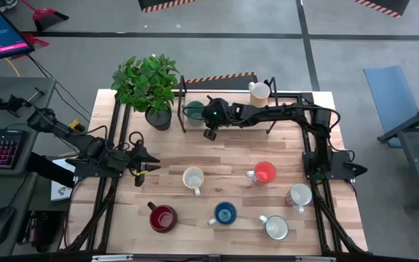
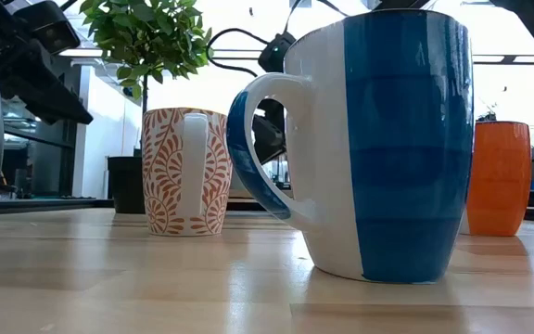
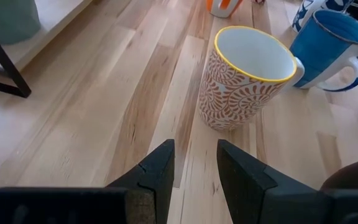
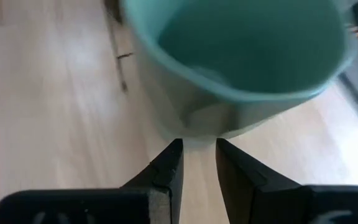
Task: Place coffee mugs
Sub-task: Put the light green mug on the shelf, then put the orange mug on the shelf
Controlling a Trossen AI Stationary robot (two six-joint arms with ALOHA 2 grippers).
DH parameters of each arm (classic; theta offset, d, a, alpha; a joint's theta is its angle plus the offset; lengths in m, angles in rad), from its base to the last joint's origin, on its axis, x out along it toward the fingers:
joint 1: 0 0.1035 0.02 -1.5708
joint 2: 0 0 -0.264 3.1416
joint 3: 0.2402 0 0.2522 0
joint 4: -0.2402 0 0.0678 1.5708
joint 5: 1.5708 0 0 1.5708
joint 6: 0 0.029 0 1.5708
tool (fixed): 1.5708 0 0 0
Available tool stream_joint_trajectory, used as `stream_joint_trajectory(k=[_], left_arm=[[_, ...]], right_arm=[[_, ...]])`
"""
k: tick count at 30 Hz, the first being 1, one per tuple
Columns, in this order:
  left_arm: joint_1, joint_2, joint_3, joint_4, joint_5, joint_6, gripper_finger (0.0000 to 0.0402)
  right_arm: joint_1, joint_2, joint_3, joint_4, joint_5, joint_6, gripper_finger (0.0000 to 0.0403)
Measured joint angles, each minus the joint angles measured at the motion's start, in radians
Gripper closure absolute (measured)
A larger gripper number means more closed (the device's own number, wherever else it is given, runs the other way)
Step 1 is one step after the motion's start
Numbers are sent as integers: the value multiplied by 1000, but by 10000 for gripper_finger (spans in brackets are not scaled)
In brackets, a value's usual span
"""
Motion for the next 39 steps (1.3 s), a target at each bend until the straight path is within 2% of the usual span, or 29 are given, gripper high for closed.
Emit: stream_joint_trajectory(k=[4,16,25,29,34,39], left_arm=[[0,0,0,0,0,0,291],[0,0,0,-1,0,0,291],[0,0,0,-1,0,0,291],[0,0,0,-1,0,0,291],[0,0,0,-1,0,0,291],[0,0,0,-1,0,0,291]], right_arm=[[1,1,0,-4,1,2,330],[1,-1,0,22,187,21,330],[1,-2,0,49,106,-3,330],[1,-3,0,38,106,-5,330],[1,-9,1,-86,9,-10,330],[7,-9,107,-439,8,63,330]])
